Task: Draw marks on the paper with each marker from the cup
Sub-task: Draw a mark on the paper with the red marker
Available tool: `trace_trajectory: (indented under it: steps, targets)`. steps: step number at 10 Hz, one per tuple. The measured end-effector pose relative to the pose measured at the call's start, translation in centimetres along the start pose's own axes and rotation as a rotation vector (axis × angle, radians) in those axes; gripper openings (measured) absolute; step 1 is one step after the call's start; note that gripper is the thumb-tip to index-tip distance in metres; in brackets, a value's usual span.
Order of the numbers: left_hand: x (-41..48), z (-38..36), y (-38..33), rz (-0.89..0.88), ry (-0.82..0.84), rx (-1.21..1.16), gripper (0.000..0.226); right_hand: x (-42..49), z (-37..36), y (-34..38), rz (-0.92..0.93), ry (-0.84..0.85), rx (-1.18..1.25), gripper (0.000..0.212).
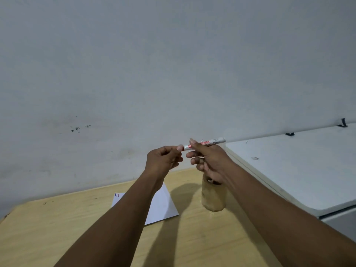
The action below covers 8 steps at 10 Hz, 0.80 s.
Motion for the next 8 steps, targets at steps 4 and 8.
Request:
trace_trajectory:
  steps: [4, 8]
  targets:
    - [2.6, -2.2, -1.2, -0.150, 0.137, 0.493, 0.018, 1.2, 11.3, 3.1, -0.008, -0.086, -1.303, 0.028]
    - [1.8, -7.4, 2.2, -0.130, 0.369, 0.937, 0.030, 2.5, 10.9, 1.1, 0.049, 0.011, -1.458, 0.018]
Point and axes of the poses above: each hand's wrist, its own x-axis towards the middle knuckle, its own z-axis out of the back of the hand, y = z × x, the point moved 5 cm from there along x, towards the middle knuckle, and after that the axes turned 14 degrees about -x, right-handed, at the moved point
